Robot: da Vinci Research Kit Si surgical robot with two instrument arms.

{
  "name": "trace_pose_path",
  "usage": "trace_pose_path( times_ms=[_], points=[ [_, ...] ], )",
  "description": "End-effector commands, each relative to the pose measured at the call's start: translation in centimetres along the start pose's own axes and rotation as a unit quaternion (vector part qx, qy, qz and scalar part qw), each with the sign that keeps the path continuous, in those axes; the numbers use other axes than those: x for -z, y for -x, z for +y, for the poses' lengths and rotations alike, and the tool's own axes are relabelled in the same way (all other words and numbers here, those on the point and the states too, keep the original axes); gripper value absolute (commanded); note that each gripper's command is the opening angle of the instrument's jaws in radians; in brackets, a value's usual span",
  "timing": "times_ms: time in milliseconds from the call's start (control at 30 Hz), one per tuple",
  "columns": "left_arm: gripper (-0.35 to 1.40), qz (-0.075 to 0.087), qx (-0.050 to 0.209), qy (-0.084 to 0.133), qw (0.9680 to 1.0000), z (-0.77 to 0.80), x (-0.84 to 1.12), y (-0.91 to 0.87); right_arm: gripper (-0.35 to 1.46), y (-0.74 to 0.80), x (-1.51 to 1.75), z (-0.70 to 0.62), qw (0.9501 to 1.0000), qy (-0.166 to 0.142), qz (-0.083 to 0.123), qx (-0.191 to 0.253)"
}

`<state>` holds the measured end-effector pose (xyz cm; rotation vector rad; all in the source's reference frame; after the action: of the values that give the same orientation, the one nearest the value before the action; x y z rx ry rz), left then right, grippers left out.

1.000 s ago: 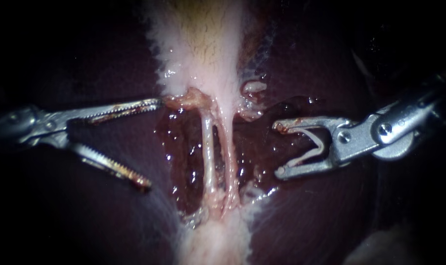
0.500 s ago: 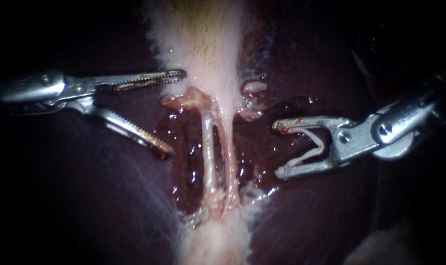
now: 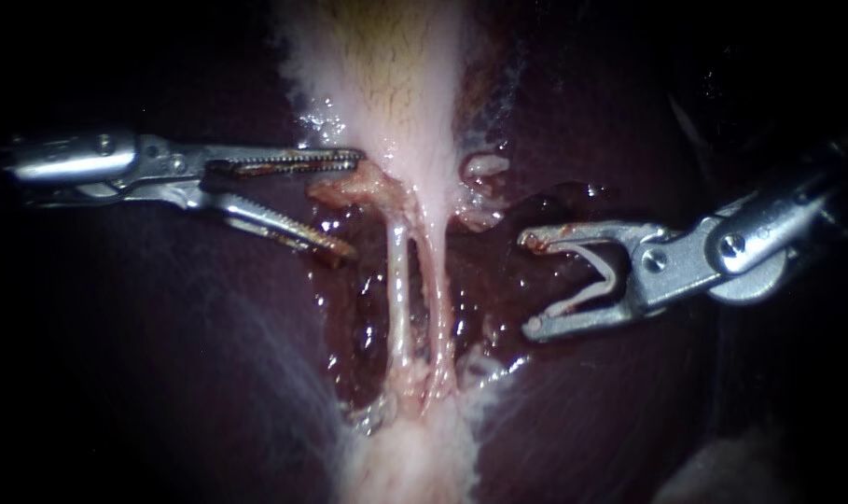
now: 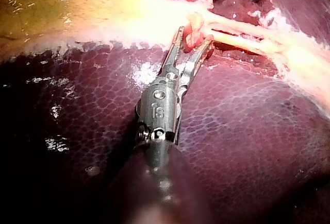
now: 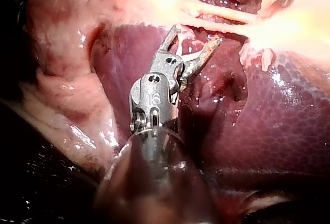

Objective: Grabbing gallbladder

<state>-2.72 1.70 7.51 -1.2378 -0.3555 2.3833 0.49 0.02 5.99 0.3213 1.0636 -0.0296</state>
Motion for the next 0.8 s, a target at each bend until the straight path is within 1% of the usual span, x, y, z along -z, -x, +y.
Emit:
trace_pose_path(
  times_ms=[33,100,233,333,400,500,533,567,600,667,733,800],
  points=[
    [-0.01,-0.003,0.003,-0.003,1.0,0.0,0.01,-0.01,0.5,0.0,0.0,0.0,1.0,0.0,0.0,0.0],
    [-0.18,-0.006,0.014,-0.005,0.9999,0.0,0.05,-0.02,0.5,0.0,0.0,0.0,1.0,0.0,0.0,0.0],
    [-0.35,-0.006,0.017,-0.007,0.9998,0.01,0.12,-0.06,0.5,0.0,0.0,0.0,1.0,0.0,0.0,0.0],
    [-0.35,-0.006,0.022,-0.007,0.9997,0.03,0.18,-0.11,0.5,0.0,0.0,0.0,1.0,0.0,0.0,0.0],
    [-0.35,-0.012,0.028,-0.007,0.9995,0.07,0.21,-0.13,0.5,0.0,0.0,0.0,1.0,0.0,0.0,0.0],
    [-0.35,-0.026,0.052,-0.01,0.9982,0.14,0.28,-0.17,0.5,0.0,0.0,0.0,1.0,0.0,0.0,0.0],
    [-0.35,-0.027,0.059,-0.011,0.9978,0.17,0.32,-0.2,0.5,0.0,0.0,0.0,1.0,0.0,0.0,0.0],
    [-0.35,-0.028,0.069,-0.011,0.9972,0.2,0.35,-0.24,0.5,0.0,0.0,0.0,1.0,0.0,0.0,0.0],
    [-0.35,-0.028,0.073,-0.011,0.9969,0.22,0.39,-0.28,0.5,0.0,0.0,0.0,1.0,0.0,0.0,0.0],
    [-0.35,-0.027,0.086,-0.011,0.9959,0.27,0.52,-0.44,0.5,0.0,0.0,0.0,1.0,0.0,0.0,0.0],
    [-0.35,-0.027,0.094,-0.006,0.9952,0.31,0.67,-0.63,0.5,0.0,0.0,0.0,1.0,0.0,0.0,0.0],
    [-0.35,-0.029,0.097,-0.004,0.9948,0.34,0.8,-0.78,0.5,0.0,0.0,0.0,1.0,0.0,0.0,0.0]
  ],
)
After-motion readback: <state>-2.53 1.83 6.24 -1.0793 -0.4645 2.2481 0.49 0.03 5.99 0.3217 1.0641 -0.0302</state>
